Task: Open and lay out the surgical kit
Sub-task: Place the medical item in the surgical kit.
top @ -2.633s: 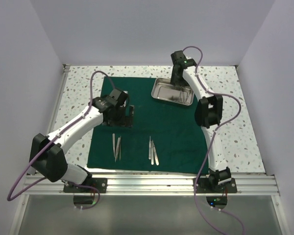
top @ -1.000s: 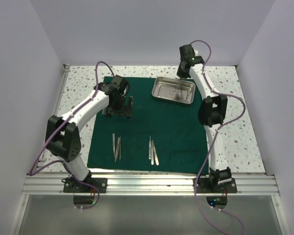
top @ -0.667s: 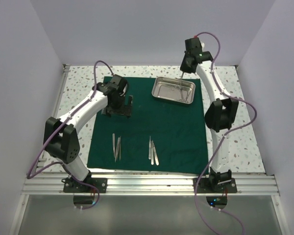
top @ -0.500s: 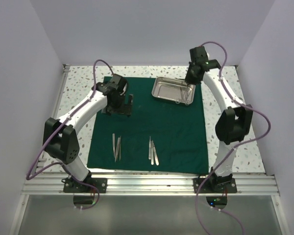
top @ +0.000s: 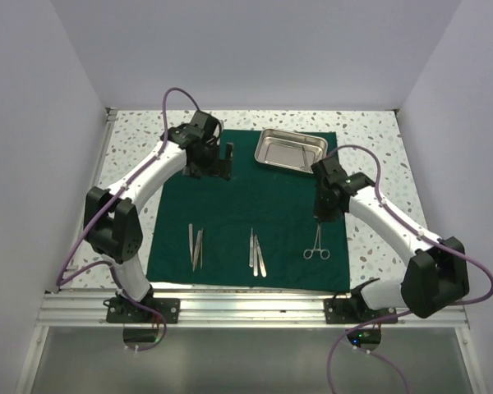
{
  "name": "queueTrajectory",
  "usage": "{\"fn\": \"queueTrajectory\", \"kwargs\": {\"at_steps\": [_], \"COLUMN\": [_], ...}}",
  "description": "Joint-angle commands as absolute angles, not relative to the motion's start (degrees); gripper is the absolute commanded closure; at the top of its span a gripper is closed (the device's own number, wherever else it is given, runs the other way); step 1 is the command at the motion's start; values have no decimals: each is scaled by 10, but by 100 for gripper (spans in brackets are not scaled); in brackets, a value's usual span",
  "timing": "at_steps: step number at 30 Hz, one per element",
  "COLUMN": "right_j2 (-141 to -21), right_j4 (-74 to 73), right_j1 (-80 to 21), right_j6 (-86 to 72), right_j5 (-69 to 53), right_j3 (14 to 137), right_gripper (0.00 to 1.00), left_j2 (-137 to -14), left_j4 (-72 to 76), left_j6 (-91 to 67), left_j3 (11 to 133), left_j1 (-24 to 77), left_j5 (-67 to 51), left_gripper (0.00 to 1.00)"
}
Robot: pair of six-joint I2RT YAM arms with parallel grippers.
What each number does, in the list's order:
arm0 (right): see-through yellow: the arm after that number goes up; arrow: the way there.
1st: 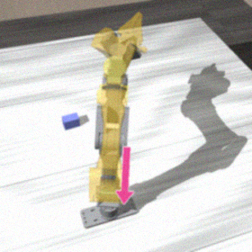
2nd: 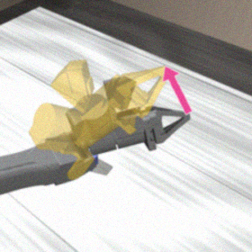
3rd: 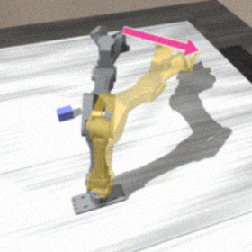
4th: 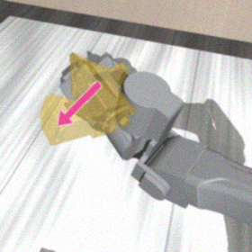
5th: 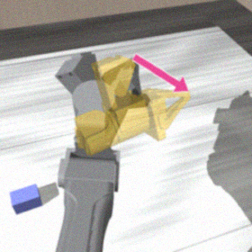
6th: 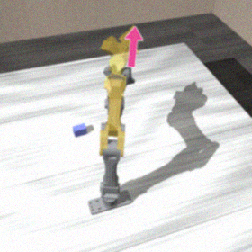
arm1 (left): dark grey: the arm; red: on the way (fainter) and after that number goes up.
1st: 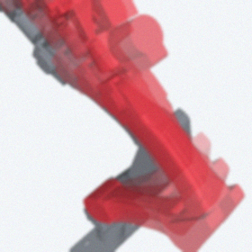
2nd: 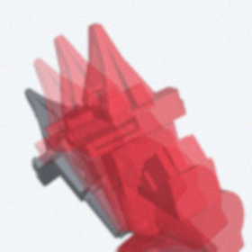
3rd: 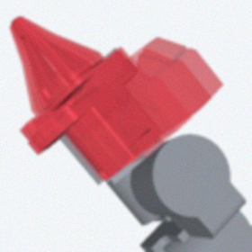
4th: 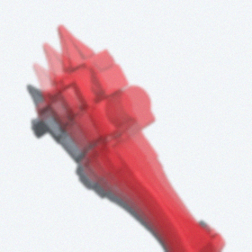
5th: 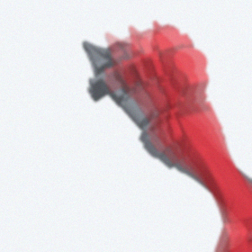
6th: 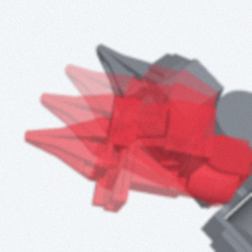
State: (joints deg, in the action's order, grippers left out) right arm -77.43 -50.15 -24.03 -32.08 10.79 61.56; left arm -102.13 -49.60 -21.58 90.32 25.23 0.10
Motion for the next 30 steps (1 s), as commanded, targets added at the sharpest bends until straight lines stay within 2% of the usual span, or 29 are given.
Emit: {"fn": "queueTrajectory", "kwargs": {"at_steps": [1,10,19,20,22,23,26,30], "right_j2": [-758,-782,-802,-804,-802,-794,-784,-819], "right_j4": [-469,-405,-400,-416,-438,-462,-519,-569], "right_j1": [-248,-263,-278,-278,-278,-278,-277,-276], "right_j6": [-365,-417,-393,-389,-377,-374,-353,-316], "right_j5": [118,120,113,119,133,148,181,229], "right_j3": [562,460,465,471,501,515,603,772], "right_gripper": [100,100,98,78,61,41,35,35], "left_j2": [-1012,-963,-936,-935,-933,-932,-926,-920], "left_j4": [-473,-463,-446,-446,-444,-444,-440,-430], "left_j6": [-201,-190,-198,-198,-198,-198,-198,-200], "left_j3": [905,844,802,801,798,796,790,776], "left_j1": [248,248,249,249,249,249,249,248], "left_j5": [-28,-18,-18,-18,-17,-15,-11,-9], "left_gripper": [0,0,0,0,0,0,0,0]}}
